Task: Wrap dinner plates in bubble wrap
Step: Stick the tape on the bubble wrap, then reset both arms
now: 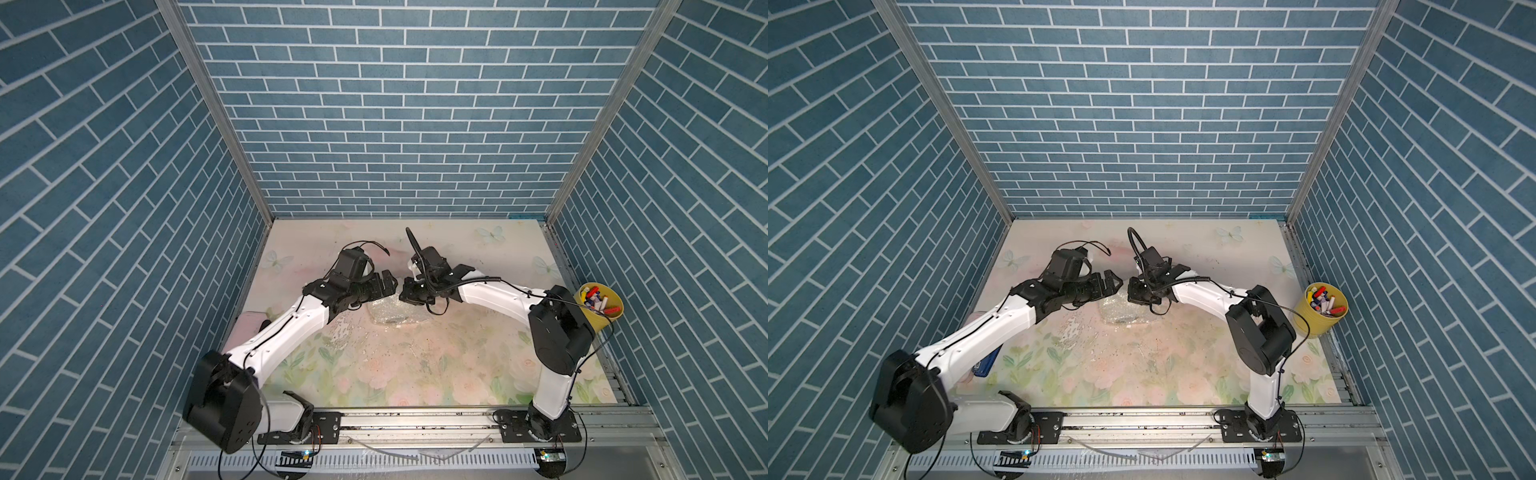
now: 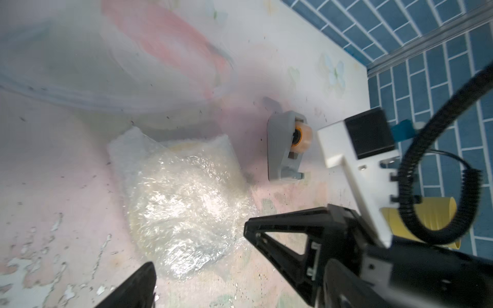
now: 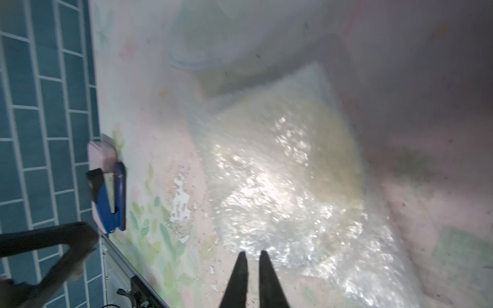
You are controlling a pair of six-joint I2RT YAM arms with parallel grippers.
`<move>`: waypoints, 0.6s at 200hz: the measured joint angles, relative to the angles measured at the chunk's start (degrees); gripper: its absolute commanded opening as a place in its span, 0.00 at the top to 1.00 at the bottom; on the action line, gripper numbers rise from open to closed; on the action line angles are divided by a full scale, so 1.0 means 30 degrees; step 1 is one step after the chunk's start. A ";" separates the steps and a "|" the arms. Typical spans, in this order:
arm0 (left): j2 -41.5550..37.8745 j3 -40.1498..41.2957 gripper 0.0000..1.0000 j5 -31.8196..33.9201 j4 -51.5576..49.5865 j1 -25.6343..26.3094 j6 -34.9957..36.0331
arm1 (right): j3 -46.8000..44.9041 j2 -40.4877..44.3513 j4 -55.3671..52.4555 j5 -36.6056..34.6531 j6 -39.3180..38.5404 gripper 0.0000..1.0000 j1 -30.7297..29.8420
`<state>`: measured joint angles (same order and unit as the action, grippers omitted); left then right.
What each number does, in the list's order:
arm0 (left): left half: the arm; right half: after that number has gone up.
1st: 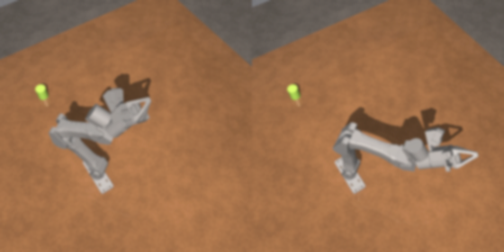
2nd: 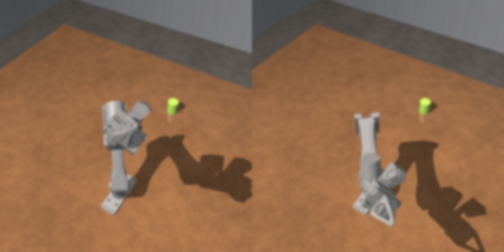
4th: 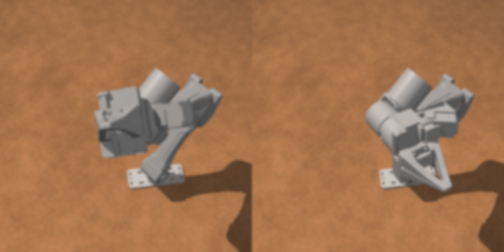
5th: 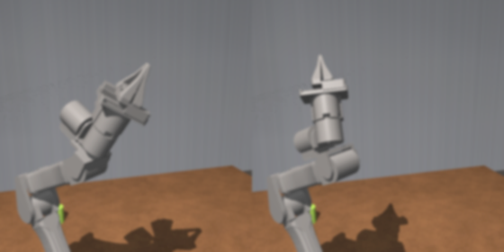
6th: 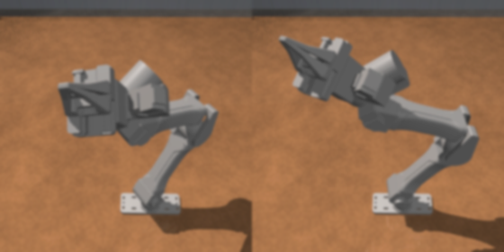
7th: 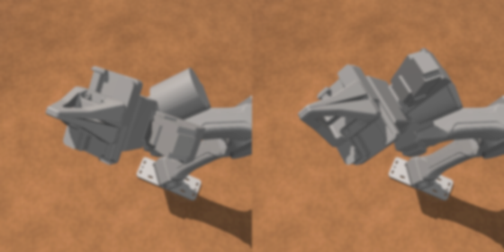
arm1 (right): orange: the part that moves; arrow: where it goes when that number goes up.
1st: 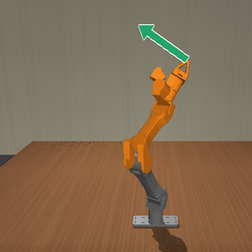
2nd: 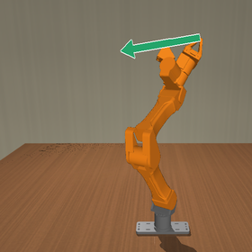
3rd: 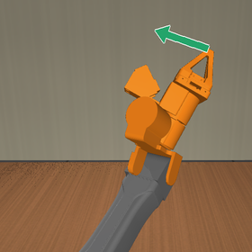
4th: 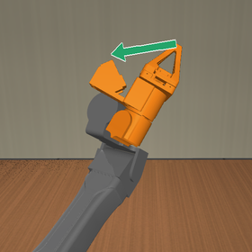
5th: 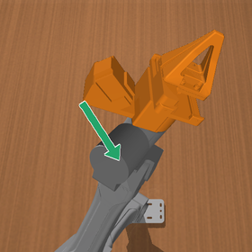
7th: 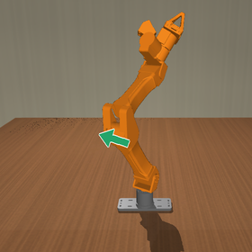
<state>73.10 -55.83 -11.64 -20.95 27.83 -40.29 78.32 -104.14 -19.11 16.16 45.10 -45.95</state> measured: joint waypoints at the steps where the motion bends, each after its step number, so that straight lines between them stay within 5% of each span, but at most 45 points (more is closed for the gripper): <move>1: -0.0168 0.0000 0.00 0.0058 -0.0087 -0.0051 0.0051 | 0.0036 0.0044 -0.0007 -0.0044 0.0000 0.81 0.0000; 38: -0.4000 0.0204 0.01 0.2608 -0.2317 -0.1588 0.1494 | 0.0248 0.3002 -0.1137 -0.3104 -0.0852 0.64 0.0044; 59: -0.6492 0.1639 0.01 0.6317 -0.2725 -0.2528 0.2681 | -0.1894 0.6368 -0.1486 -0.6892 -0.1173 0.53 0.0160; 82: -0.9311 0.6288 0.01 1.0885 0.0109 -0.2747 0.5144 | -0.5253 1.0652 -0.1355 -1.2458 -0.1843 0.57 0.0612; 93: -1.0236 0.9260 0.01 1.2881 0.2375 -0.2820 0.6601 | -0.7446 1.2400 -0.0313 -1.5620 -0.2346 0.48 0.0823; 120: -0.9967 1.4513 0.01 1.4797 0.7592 -0.4379 0.9143 | -1.4010 1.4032 0.4969 -2.0699 -0.7766 0.42 0.2091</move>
<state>43.20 -12.29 32.75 1.83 14.70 -12.86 36.29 -62.04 -4.21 -45.93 21.80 -39.68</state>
